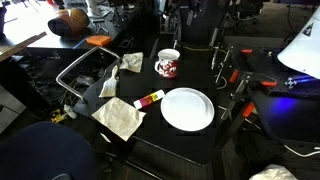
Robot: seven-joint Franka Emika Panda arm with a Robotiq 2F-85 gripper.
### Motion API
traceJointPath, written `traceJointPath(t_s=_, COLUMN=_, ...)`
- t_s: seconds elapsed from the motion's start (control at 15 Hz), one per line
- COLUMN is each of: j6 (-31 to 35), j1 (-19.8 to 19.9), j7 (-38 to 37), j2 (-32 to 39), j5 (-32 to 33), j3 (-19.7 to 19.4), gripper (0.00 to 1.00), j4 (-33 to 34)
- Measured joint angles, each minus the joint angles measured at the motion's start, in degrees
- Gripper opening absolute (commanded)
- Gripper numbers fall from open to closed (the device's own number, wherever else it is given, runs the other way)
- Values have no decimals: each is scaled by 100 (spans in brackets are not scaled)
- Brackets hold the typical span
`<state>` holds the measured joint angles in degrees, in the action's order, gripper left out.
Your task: Move the red mug to the right
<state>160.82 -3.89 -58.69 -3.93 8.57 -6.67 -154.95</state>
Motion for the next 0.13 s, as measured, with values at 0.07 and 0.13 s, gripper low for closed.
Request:
traceJointPath(t_s=0.07, j6=-1, j1=35, j7=103, j2=-53, j5=-35, j3=68, gripper=100, j4=-11)
traceJointPath(t_s=0.13, j6=-1, j1=54, j7=133, j2=-88, j5=-43, j3=101, gripper=100, j4=-21)
